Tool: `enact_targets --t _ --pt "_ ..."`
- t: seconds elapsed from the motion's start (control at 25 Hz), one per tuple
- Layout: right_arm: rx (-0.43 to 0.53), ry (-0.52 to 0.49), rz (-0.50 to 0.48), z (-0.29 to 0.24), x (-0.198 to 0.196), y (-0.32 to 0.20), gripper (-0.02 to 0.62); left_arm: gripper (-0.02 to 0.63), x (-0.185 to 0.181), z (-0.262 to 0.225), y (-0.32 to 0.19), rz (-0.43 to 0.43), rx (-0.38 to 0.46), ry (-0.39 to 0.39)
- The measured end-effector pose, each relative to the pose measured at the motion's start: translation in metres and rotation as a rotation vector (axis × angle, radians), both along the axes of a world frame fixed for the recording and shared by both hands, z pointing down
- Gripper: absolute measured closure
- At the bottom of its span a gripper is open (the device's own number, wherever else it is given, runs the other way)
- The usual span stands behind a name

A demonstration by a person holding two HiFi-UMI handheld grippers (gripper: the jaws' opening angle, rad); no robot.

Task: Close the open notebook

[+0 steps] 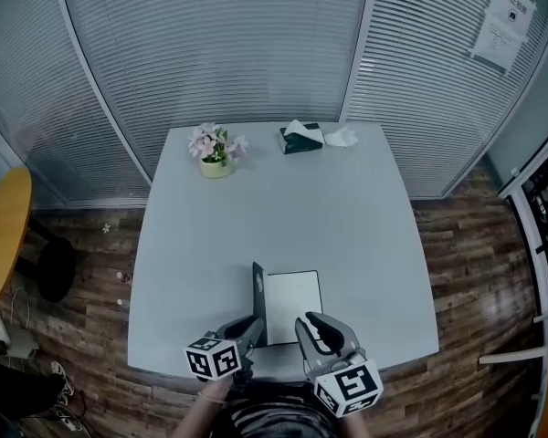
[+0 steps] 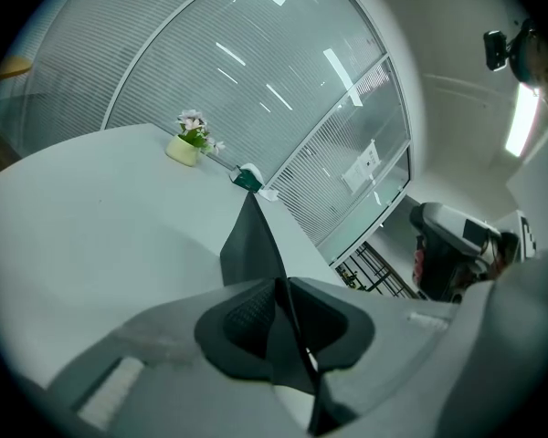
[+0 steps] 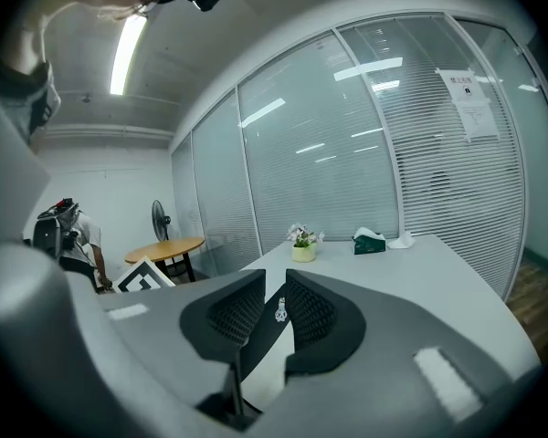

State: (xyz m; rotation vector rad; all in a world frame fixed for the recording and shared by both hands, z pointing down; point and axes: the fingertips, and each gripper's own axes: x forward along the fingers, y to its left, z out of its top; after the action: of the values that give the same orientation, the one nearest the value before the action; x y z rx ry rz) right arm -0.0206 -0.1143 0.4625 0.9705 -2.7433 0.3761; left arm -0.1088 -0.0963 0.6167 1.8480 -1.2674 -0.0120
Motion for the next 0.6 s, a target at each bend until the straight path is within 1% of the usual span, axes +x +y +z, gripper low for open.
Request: enact_targets --t 0.2,0.6 --pt "-0.004 0.006 0.006 0.001 0.009 -0.003 0.526 0.56 0.011 -0.002 -0.004 0.016 0.004 0.001" --pt "-0.015 0.002 0.038 0.005 0.022 -0.007 0.526 0.553 0.035 -0.004 -0.012 0.083 0.009 -0.01"
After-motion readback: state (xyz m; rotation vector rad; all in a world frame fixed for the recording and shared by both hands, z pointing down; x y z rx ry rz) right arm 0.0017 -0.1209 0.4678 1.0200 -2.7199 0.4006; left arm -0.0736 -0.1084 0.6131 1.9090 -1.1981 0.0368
